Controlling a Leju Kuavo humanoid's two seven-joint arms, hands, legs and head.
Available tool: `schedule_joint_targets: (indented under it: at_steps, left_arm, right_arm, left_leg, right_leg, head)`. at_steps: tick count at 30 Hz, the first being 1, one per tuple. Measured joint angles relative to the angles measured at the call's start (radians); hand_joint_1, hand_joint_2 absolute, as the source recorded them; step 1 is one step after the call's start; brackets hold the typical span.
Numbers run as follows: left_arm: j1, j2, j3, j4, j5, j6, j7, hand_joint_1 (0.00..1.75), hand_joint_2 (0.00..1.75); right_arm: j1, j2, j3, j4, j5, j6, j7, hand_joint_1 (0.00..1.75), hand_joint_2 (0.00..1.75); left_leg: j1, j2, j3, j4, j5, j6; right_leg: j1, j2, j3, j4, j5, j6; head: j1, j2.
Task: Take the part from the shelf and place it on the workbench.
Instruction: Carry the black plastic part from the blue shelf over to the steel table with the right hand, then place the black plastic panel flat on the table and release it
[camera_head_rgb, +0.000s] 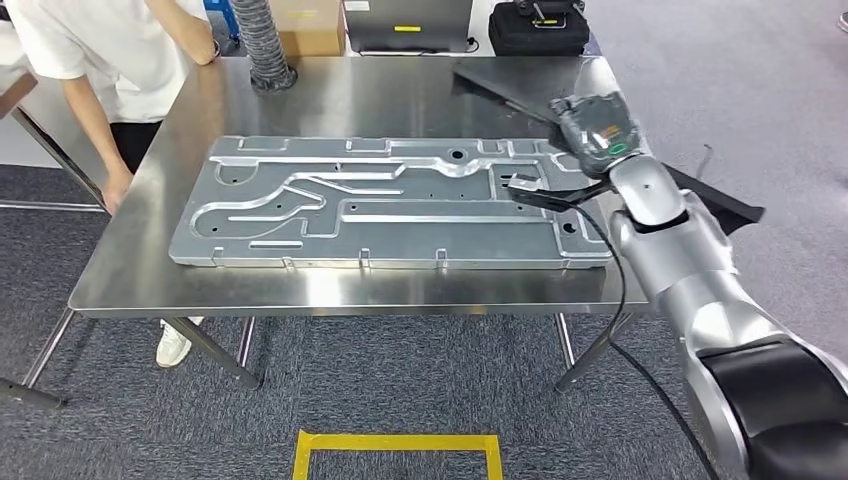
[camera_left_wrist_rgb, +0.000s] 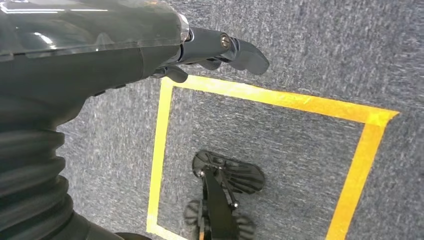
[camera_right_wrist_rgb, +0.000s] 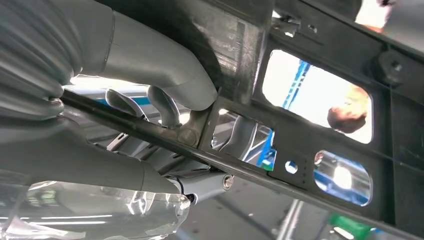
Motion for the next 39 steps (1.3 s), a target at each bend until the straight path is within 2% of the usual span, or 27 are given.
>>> schedule_joint_targets:
  at_steps: [1, 2, 4, 6, 7, 9, 10, 11, 12, 14, 15, 16, 17, 19, 21, 23, 25, 26, 27, 28, 29, 31, 32, 33, 36, 37, 39]
  left_arm:
    - [0.000, 0.000, 0.000, 0.000, -0.001, 0.000, 0.000, 0.00, 1.75]
    - [0.000, 0.000, 0.000, 0.000, -0.002, 0.000, 0.000, 0.00, 1.75]
    - [0.000, 0.001, 0.000, 0.000, -0.003, 0.001, 0.002, 0.00, 1.75]
    - [0.000, 0.001, 0.000, 0.000, -0.003, 0.002, 0.003, 0.00, 1.75]
    - [0.000, 0.002, 0.000, 0.000, -0.003, 0.002, 0.003, 0.00, 1.75]
    - [0.001, 0.004, 0.000, 0.000, -0.004, 0.003, 0.003, 0.00, 1.75]
    - [0.002, 0.004, 0.000, 0.000, -0.004, 0.004, 0.003, 0.00, 1.75]
    - [0.003, 0.004, 0.000, 0.000, -0.005, 0.004, 0.003, 0.00, 1.75]
    - [0.004, 0.005, 0.000, 0.000, -0.005, 0.005, 0.003, 0.00, 1.75]
    - [0.006, 0.006, 0.000, 0.000, -0.007, 0.005, 0.002, 0.00, 1.75]
    - [0.006, 0.007, 0.000, 0.000, -0.008, 0.005, 0.002, 0.00, 1.75]
    - [0.006, 0.008, 0.000, 0.000, -0.010, 0.006, 0.001, 0.00, 1.75]
    - [0.006, 0.008, 0.000, 0.000, -0.011, 0.006, 0.000, 0.00, 1.75]
    - [0.007, 0.009, 0.000, 0.000, -0.016, 0.006, -0.001, 0.00, 1.75]
    - [0.008, 0.009, -0.001, 0.000, -0.018, 0.006, -0.002, 0.00, 1.75]
    - [0.006, 0.009, -0.001, 0.000, -0.019, 0.007, -0.002, 0.00, 1.75]
    - [0.004, 0.009, -0.001, 0.000, -0.019, 0.008, -0.003, 0.00, 1.75]
    - [0.003, 0.009, -0.001, 0.000, -0.019, 0.008, -0.003, 0.00, 1.75]
    - [0.003, 0.009, -0.001, 0.000, -0.019, 0.008, -0.004, 0.00, 1.75]
    - [0.003, 0.009, -0.001, 0.000, -0.019, 0.008, -0.005, 0.00, 1.75]
    - [0.003, 0.009, -0.001, 0.000, -0.018, 0.008, -0.006, 0.00, 1.75]
    - [0.002, 0.007, -0.001, 0.000, -0.017, 0.008, -0.010, 0.00, 1.75]
    - [0.002, 0.006, -0.001, 0.000, -0.016, 0.008, -0.011, 0.00, 1.75]
    - [0.002, 0.005, -0.001, 0.000, -0.015, 0.009, -0.012, 0.00, 1.75]
    - [0.002, 0.005, -0.001, 0.001, -0.013, 0.010, -0.012, 0.00, 1.75]
    - [0.002, 0.004, -0.001, 0.001, -0.012, 0.011, -0.012, 0.00, 1.75]
    - [0.003, 0.004, -0.001, 0.001, -0.010, 0.013, -0.012, 0.00, 1.75]
  right_arm:
    - [-0.009, 0.016, 0.022, 0.022, 0.000, 0.004, 0.008, 1.75, 1.75]
    - [-0.016, 0.032, 0.044, 0.043, 0.001, 0.007, 0.017, 1.75, 1.75]
    - [-0.022, 0.064, 0.088, 0.078, 0.001, 0.011, 0.034, 1.75, 1.75]
    - [-0.024, 0.092, 0.122, 0.102, 0.001, 0.011, 0.049, 1.75, 1.75]
    - [-0.026, 0.106, 0.136, 0.112, 0.001, 0.011, 0.056, 1.75, 1.75]
    - [-0.029, 0.131, 0.161, 0.132, 0.001, 0.009, 0.073, 1.75, 1.75]
    - [-0.029, 0.141, 0.175, 0.142, 0.001, 0.008, 0.082, 1.75, 1.75]
    - [-0.029, 0.150, 0.188, 0.151, 0.001, 0.008, 0.092, 1.75, 1.75]
    - [-0.029, 0.158, 0.200, 0.158, 0.001, 0.008, 0.100, 1.75, 1.75]
    - [-0.031, 0.170, 0.225, 0.169, 0.001, 0.007, 0.118, 1.75, 1.75]
    - [-0.034, 0.174, 0.238, 0.172, 0.001, 0.004, 0.127, 1.75, 1.75]
    - [-0.038, 0.178, 0.252, 0.176, 0.001, 0.000, 0.137, 1.75, 1.75]
    - [-0.043, 0.181, 0.267, 0.179, 0.001, -0.003, 0.145, 1.75, 1.75]
    - [-0.053, 0.186, 0.298, 0.186, 0.001, -0.006, 0.159, 1.75, 1.75]
    - [-0.063, 0.190, 0.327, 0.190, 0.001, -0.006, 0.169, 1.75, 1.75]
    - [-0.077, 0.194, 0.356, 0.194, 0.001, -0.007, 0.173, 1.75, 1.75]
    - [-0.085, 0.198, 0.389, 0.199, 0.001, -0.007, 0.173, 1.75, 1.75]
    - [-0.086, 0.200, 0.405, 0.202, 0.001, -0.007, 0.171, 1.75, 1.75]
    - [-0.086, 0.202, 0.419, 0.204, 0.001, -0.008, 0.169, 1.75, 1.75]
    - [-0.086, 0.204, 0.430, 0.206, 0.001, -0.010, 0.166, 1.75, 1.75]
    - [-0.087, 0.205, 0.439, 0.208, 0.001, -0.013, 0.163, 1.75, 1.75]
    - [-0.090, 0.209, 0.451, 0.211, 0.000, -0.026, 0.157, 1.75, 1.75]
    - [-0.090, 0.211, 0.455, 0.213, 0.000, -0.033, 0.153, 1.75, 1.75]
    - [-0.090, 0.212, 0.458, 0.215, -0.001, -0.039, 0.149, 1.75, 1.75]
    - [-0.082, 0.214, 0.463, 0.224, -0.005, -0.053, 0.144, 1.75, 1.75]
    - [-0.078, 0.214, 0.463, 0.227, -0.006, -0.061, 0.143, 1.75, 1.75]
    - [-0.067, 0.214, 0.463, 0.233, -0.007, -0.075, 0.142, 1.75, 1.75]
  left_leg:
    - [-0.001, 0.000, -0.001, 0.003, -0.004, -0.005]
    - [-0.002, 0.000, -0.002, 0.004, -0.006, -0.011]
    - [-0.002, 0.001, -0.001, 0.001, -0.009, -0.023]
    - [0.001, 0.004, -0.009, 0.026, -0.027, -0.033]
    - [0.002, 0.005, -0.027, 0.066, -0.049, -0.037]
    - [0.003, 0.006, -0.091, 0.195, -0.104, -0.042]
    - [0.003, 0.006, -0.124, 0.254, -0.121, -0.044]
    - [0.003, 0.007, -0.144, 0.282, -0.120, -0.045]
    - [0.003, 0.007, -0.146, 0.273, -0.099, -0.044]
    - [0.003, 0.007, -0.098, 0.151, -0.020, -0.040]
    - [0.001, 0.007, -0.068, 0.086, 0.009, -0.036]
    - [0.000, 0.007, -0.046, 0.038, 0.024, -0.031]
    - [-0.002, 0.006, -0.036, 0.014, 0.026, -0.027]
    - [-0.002, 0.006, -0.032, 0.005, 0.022, -0.017]
    - [0.002, 0.006, -0.026, -0.002, 0.023, -0.006]
    - [0.005, 0.007, -0.020, -0.007, 0.022, 0.003]
    - [0.004, 0.007, -0.016, -0.006, 0.018, 0.009]
    - [0.004, 0.007, -0.014, -0.005, 0.016, 0.010]
    - [0.004, 0.005, -0.011, -0.004, 0.013, 0.010]
    - [0.004, 0.004, -0.008, -0.002, 0.010, 0.009]
    - [0.004, 0.002, -0.004, -0.001, 0.006, 0.007]
    - [0.001, 0.000, -0.001, 0.002, -0.001, 0.001]
    - [0.000, 0.000, -0.001, 0.002, -0.003, -0.003]
    - [-0.001, 0.000, -0.001, 0.001, -0.004, -0.008]
    - [-0.002, 0.002, -0.002, 0.008, -0.016, -0.021]
    - [-0.002, 0.003, -0.012, 0.035, -0.033, -0.025]
    - [0.001, 0.005, -0.066, 0.149, -0.088, -0.032]
  right_leg:
    - [0.002, 0.001, 0.016, -0.040, 0.011, -0.004]
    - [0.005, 0.002, 0.023, -0.054, 0.008, -0.009]
    - [0.007, 0.004, 0.025, -0.060, 0.006, -0.022]
    - [0.005, 0.004, 0.033, -0.068, 0.006, -0.037]
    - [0.004, 0.003, 0.038, -0.071, 0.005, -0.043]
    - [0.006, 0.003, 0.043, -0.072, 0.001, -0.051]
    - [0.008, 0.003, 0.046, -0.072, -0.002, -0.053]
    - [0.009, 0.003, 0.049, -0.071, -0.005, -0.054]
    - [0.010, 0.003, 0.052, -0.070, -0.008, -0.053]
    - [0.010, 0.004, 0.062, -0.067, -0.017, -0.049]
    - [0.012, 0.004, 0.065, -0.065, -0.022, -0.046]
    - [0.014, 0.004, 0.065, -0.064, -0.024, -0.042]
    - [0.015, 0.005, 0.064, -0.064, -0.025, -0.038]
    - [0.017, 0.005, 0.063, -0.067, -0.025, -0.029]
    - [0.017, 0.004, 0.058, -0.049, -0.039, -0.020]
    - [0.015, 0.004, 0.015, 0.042, -0.087, -0.012]
    - [0.014, 0.003, -0.058, 0.180, -0.138, -0.008]
    - [0.013, 0.003, -0.083, 0.221, -0.142, -0.007]
    - [0.013, 0.003, -0.090, 0.222, -0.126, -0.008]
    - [0.014, 0.003, -0.075, 0.181, -0.092, -0.011]
    - [0.014, 0.003, -0.045, 0.109, -0.048, -0.016]
    - [0.020, 0.003, 0.012, -0.020, 0.005, -0.027]
    - [0.023, 0.003, 0.027, -0.054, 0.013, -0.031]
    - [0.026, 0.003, 0.030, -0.063, 0.009, -0.034]
    - [0.019, 0.003, 0.040, -0.079, 0.011, -0.045]
    - [0.015, 0.002, 0.046, -0.085, 0.011, -0.049]
    - [0.012, 0.001, 0.055, -0.091, 0.010, -0.056]
  head:
    - [0.000, 0.000]
    - [0.000, 0.000]
    - [0.000, 0.000]
    - [0.000, 0.000]
    - [0.000, 0.000]
    - [0.000, 0.000]
    - [0.000, 0.000]
    - [0.000, 0.000]
    - [0.000, 0.000]
    - [0.000, 0.000]
    - [0.000, 0.000]
    - [0.000, 0.000]
    - [0.000, 0.000]
    - [0.000, 0.000]
    - [0.000, 0.000]
    - [0.000, 0.000]
    - [0.000, 0.000]
    - [0.000, 0.000]
    - [0.000, 0.000]
    - [0.000, 0.000]
    - [0.000, 0.000]
    - [0.000, 0.000]
    - [0.000, 0.000]
    - [0.000, 0.000]
    - [0.000, 0.000]
    - [0.000, 0.000]
    - [0.000, 0.000]
